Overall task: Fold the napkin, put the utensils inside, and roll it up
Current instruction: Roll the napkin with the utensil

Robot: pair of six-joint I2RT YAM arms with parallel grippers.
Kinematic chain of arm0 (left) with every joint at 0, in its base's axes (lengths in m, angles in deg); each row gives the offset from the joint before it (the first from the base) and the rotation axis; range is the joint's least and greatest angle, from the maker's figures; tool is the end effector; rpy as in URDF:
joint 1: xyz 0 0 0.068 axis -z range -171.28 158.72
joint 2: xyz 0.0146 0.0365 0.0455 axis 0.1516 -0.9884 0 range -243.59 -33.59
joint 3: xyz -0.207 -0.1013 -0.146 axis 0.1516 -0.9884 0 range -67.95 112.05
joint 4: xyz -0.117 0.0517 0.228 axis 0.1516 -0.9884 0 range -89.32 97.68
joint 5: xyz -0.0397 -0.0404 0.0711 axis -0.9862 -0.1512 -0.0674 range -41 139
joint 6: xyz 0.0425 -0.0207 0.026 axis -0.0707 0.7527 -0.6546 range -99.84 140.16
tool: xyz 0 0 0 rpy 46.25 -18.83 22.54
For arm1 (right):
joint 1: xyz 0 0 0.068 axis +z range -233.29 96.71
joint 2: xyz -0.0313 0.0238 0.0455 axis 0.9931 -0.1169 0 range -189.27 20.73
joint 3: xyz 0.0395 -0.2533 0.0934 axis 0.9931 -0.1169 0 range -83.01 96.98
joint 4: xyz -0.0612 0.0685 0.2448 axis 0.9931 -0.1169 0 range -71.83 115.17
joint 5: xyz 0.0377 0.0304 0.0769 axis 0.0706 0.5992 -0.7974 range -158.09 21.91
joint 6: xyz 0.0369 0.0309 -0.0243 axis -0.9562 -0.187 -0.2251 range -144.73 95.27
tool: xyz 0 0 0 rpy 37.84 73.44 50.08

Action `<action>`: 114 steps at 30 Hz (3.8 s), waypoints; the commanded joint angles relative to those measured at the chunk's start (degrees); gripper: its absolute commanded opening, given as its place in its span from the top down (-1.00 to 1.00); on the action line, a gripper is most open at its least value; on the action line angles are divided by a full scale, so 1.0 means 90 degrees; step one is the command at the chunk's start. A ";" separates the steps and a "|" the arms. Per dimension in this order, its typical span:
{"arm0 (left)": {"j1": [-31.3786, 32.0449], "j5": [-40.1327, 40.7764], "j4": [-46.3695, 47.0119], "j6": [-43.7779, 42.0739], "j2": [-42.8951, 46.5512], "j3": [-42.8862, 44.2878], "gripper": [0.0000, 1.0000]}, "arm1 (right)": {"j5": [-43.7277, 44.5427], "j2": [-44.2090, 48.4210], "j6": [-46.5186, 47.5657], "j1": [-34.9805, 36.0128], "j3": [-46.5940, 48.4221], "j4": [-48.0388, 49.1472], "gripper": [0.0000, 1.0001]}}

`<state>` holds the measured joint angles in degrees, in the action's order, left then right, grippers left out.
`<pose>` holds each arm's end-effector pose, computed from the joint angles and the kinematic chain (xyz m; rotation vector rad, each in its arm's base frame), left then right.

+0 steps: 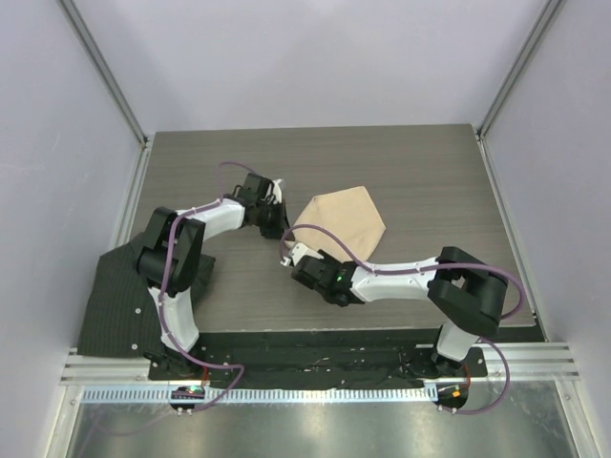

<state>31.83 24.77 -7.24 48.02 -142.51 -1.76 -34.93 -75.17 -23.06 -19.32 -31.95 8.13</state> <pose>0.3467 -0.1639 0.1511 0.0557 2.6886 -0.8552 0.1545 0.2717 0.1543 -1.1584 2.1288 -0.3030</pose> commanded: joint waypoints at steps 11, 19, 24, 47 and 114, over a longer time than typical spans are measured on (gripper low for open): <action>-0.0029 -0.0081 -0.0529 -0.0195 0.0110 0.0272 1.00 | -0.0546 -0.0244 -0.0088 -0.0290 0.0204 -0.0157 0.73; -0.0029 0.0436 -0.1555 -0.0517 0.0120 0.0760 1.00 | -0.4443 0.0206 -0.0478 -0.1257 0.0390 -0.0246 0.98; -0.0039 0.0631 -0.2140 -0.0673 0.0072 0.0984 1.00 | -0.6541 -0.0057 -0.0742 -0.1921 0.0459 -0.0216 0.98; -0.0029 0.0768 -0.2707 -0.0996 -0.0788 0.1385 1.00 | -0.8637 -0.0607 -0.1455 -0.3533 0.0165 0.0673 0.78; -0.0019 0.0690 -0.2718 -0.1044 -0.0719 0.1415 1.00 | -0.5287 0.0147 -0.1367 -0.1951 0.0380 -0.1720 0.08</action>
<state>31.83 29.49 -30.47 40.44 -147.56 10.50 -83.84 -74.75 -34.49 -36.76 -26.81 -5.83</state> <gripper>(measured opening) 0.039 0.460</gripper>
